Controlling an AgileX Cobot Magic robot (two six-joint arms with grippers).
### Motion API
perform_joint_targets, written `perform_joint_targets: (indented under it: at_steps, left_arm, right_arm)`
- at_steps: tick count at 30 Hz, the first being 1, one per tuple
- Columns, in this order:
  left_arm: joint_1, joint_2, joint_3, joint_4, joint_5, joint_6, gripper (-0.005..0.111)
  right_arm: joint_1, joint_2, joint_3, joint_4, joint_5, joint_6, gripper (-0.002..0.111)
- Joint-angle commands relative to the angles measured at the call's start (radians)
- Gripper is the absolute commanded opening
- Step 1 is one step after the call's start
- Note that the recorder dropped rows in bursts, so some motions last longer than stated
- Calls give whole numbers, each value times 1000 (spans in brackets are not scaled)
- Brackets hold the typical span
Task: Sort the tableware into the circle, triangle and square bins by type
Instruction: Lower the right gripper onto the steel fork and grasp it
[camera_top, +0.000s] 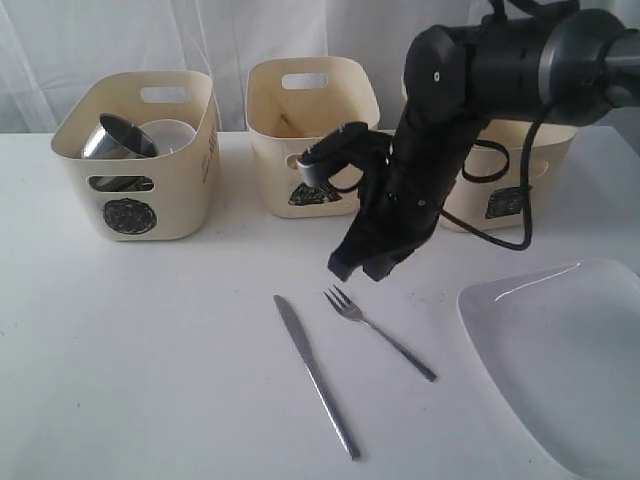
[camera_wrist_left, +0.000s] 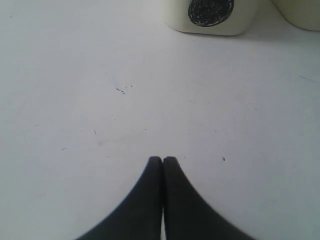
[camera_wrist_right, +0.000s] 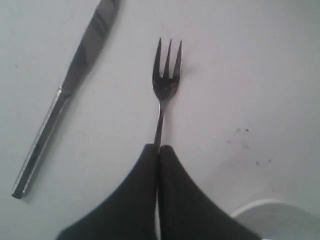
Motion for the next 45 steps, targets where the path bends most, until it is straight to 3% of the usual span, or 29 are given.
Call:
perform_joint_targets:
  at_steps: [1,6,10,12,21,29,39,41,43,45]
  left_arm:
    - [-7,-4,3,-5,-2,0,0]
    - [-7,-4,3,-5,-2,0,0]
    - [-7,-4,3,-5,-2,0,0]
    - [-7,-4,3,-5,-2,0,0]
    - [-7,-4,3,-5,-2,0,0]
    - [-7,-4,3,-5,-2,0,0]
    - [-7,-4,3,-5,-2,0,0]
    - [-7,-4,3,-5,-2,0,0]
    - [-7,-4,3,-5,-2,0,0]
    - [-7,-4,3,-5,-2,0,0]
  right_arm:
    - [-5,12,28,-40,5,2,1]
    - [-5,46,33,-32,60,-2,20]
    - [-5,91,33,-34,92,-2,42]
    - [-5,107,33,-34,83,-2,45]
    - [-5,166,33,-27,-23,53,43]
    - [-4,190,33,-27,-131,53,30]
    - [-4,256,65,10,-129,59,27]
    - [-4,262,78,10,-129,59,19]
    - [-4,267,85,10,-131,59,2]
    - [-4,267,92,11,-136,59,0]
